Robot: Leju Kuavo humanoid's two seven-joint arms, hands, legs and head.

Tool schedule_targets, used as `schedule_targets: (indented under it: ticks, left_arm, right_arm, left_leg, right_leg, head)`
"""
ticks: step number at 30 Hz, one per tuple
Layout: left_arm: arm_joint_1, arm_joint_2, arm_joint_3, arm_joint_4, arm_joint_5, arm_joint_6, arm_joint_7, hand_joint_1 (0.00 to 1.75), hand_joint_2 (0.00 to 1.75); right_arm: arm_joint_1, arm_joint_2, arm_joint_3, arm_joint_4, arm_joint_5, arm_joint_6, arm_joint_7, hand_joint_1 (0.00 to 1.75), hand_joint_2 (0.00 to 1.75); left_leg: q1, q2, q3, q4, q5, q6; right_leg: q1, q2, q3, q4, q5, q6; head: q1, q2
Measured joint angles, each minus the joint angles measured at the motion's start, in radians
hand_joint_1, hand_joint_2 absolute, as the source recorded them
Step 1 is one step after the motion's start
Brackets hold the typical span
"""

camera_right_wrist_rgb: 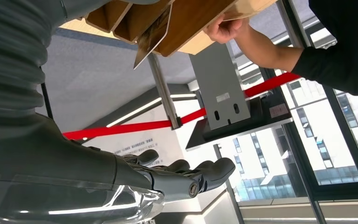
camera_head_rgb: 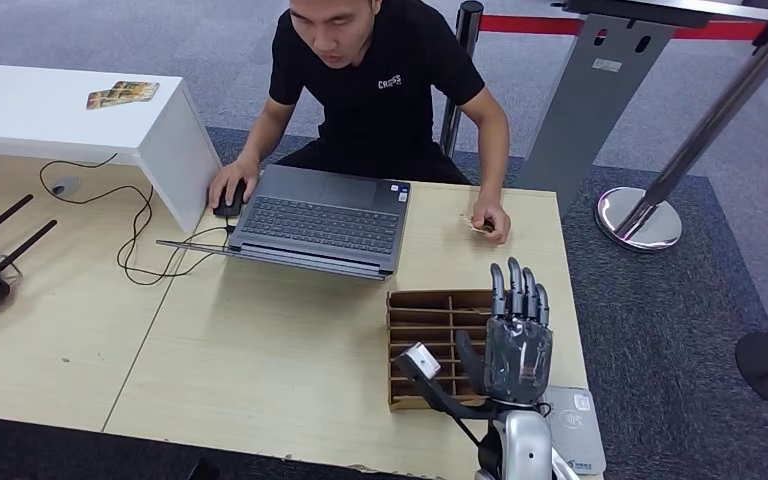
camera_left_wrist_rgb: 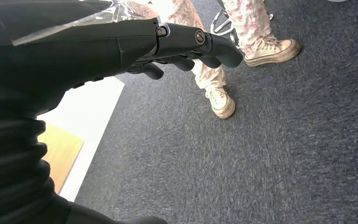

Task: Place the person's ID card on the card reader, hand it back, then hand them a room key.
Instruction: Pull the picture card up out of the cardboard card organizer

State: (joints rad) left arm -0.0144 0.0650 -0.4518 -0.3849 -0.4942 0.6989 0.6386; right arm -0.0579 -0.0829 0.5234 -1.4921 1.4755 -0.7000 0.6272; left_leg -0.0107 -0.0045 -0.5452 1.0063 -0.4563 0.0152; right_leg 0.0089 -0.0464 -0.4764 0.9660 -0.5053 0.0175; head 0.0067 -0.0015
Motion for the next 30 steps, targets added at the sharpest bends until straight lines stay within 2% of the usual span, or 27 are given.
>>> schedule_targets:
  ticks: [30]
  left_arm:
    - [0.002, 0.007, -0.005, -0.001, -0.007, 0.000, 0.012, 0.00, 1.75]
  right_arm:
    - [0.024, -0.035, -0.008, 0.015, 0.027, 0.000, 0.070, 0.00, 1.75]
  left_leg:
    - [0.000, 0.000, 0.000, 0.000, 0.000, 0.000]
  right_leg:
    - [0.000, 0.000, 0.000, 0.000, 0.000, 0.000]
  head:
    - [0.000, 0.000]
